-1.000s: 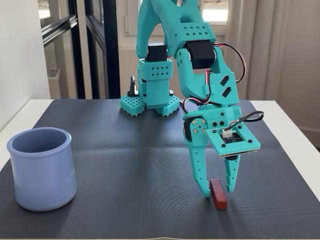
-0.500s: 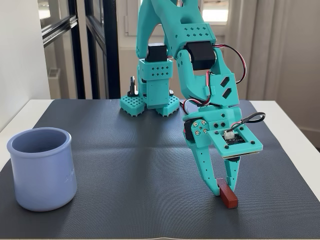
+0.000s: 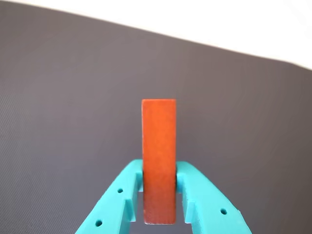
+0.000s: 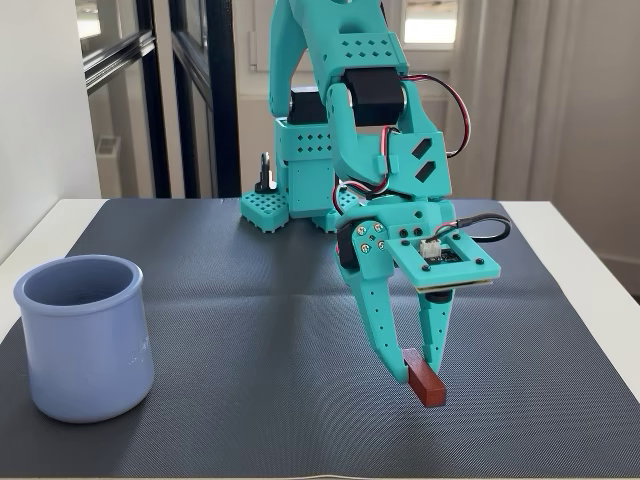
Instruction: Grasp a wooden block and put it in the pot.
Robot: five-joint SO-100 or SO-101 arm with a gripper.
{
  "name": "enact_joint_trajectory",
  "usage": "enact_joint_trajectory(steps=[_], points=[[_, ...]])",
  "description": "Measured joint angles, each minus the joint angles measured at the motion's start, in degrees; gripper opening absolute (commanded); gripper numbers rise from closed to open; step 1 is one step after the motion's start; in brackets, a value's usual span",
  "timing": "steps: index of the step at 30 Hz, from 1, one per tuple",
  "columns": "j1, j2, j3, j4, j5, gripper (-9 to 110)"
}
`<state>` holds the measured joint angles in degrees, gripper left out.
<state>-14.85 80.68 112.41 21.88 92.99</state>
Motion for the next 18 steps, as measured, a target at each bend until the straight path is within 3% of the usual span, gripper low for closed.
enact_joint_trajectory(steps=[18], points=[[16.44, 13.27, 0.09, 0.09, -15.56, 1]])
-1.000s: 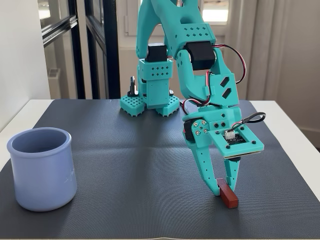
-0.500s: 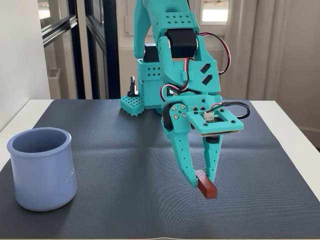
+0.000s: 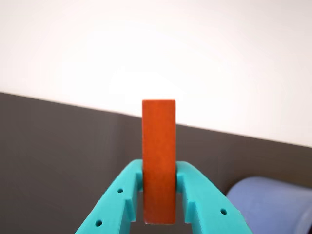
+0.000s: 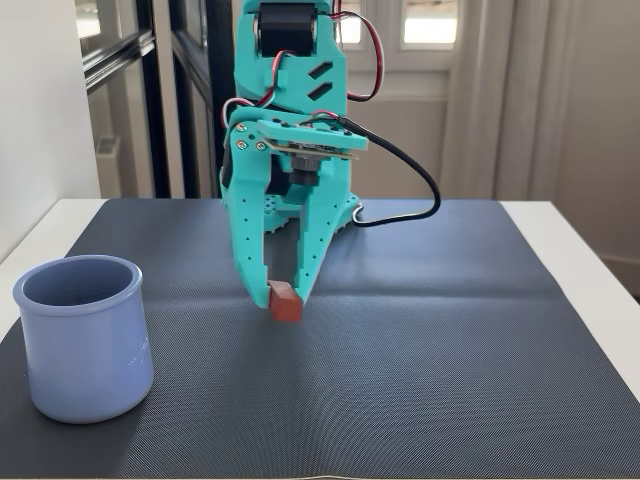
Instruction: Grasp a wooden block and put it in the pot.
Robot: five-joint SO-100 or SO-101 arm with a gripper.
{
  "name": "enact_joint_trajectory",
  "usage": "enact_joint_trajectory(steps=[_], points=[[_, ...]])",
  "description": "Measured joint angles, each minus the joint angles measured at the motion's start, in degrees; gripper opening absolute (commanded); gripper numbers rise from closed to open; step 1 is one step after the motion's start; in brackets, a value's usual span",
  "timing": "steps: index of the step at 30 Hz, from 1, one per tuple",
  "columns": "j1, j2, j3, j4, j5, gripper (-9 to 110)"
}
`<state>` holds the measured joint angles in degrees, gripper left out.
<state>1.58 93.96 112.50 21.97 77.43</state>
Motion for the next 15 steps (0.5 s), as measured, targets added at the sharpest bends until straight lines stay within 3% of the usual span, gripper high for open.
enact_joint_trajectory(steps=[15], points=[[12.48, 5.71, 0.0, 0.0, -5.36, 1]])
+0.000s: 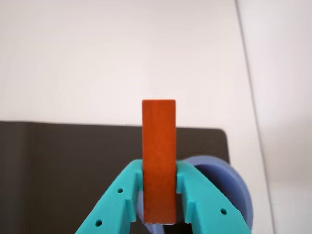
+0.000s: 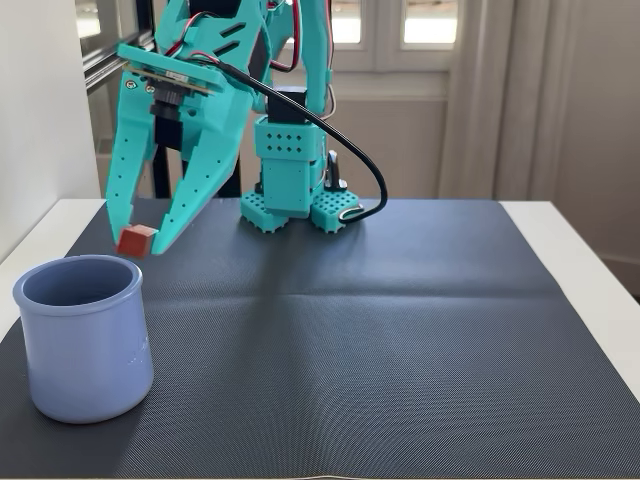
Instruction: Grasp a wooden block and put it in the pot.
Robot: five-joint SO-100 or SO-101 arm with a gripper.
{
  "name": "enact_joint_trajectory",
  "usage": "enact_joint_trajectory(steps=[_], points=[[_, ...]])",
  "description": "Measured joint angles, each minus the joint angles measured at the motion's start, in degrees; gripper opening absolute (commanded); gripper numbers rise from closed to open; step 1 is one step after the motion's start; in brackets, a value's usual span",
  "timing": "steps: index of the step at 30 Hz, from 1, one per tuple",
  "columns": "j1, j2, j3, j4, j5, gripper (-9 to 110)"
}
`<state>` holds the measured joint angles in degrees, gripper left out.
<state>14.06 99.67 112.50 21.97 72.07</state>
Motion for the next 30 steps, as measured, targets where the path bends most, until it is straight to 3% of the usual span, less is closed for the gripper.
enact_joint_trajectory(steps=[26, 30], points=[[8.35, 0.09, 0.0, 5.8, -9.05, 1], [7.91, 0.09, 0.0, 5.8, -9.23, 11]])
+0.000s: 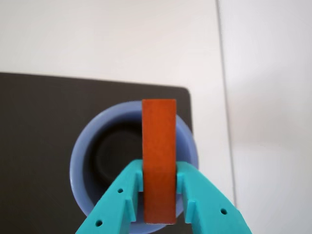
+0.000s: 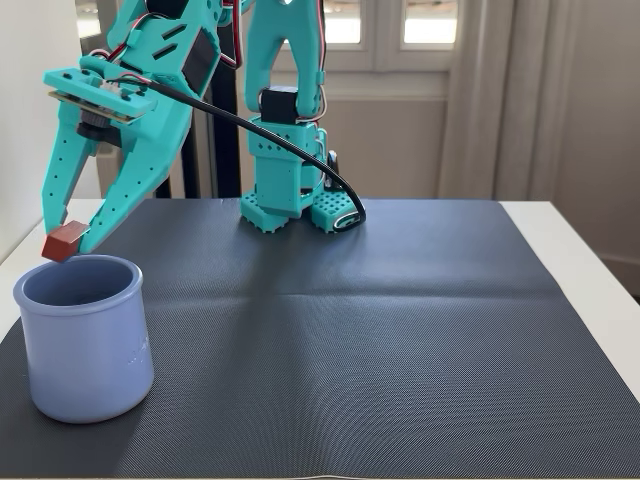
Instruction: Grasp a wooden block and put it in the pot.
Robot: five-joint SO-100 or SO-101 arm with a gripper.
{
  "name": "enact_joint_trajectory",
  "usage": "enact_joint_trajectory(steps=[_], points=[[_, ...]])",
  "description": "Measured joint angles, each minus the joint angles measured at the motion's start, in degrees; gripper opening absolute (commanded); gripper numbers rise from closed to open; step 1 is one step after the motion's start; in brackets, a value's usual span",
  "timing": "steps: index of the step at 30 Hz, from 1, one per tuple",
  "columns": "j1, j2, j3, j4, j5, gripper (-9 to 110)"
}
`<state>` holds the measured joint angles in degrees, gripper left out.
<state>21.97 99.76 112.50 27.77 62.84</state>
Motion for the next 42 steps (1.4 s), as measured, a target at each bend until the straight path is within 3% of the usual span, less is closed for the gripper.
enact_joint_trajectory(steps=[3, 8, 14, 21, 32, 42], points=[[0.0, 0.0, 0.0, 0.0, -1.49, 14], [0.0, 0.0, 0.0, 0.0, -2.29, 2], [0.0, 0.0, 0.0, 0.0, -4.13, 0], [-2.72, 4.04, 0.0, 0.88, -20.21, 0], [-8.88, 29.62, 13.1, 5.71, -51.06, 0], [-13.18, 55.2, 37.88, 5.71, -61.35, 0]])
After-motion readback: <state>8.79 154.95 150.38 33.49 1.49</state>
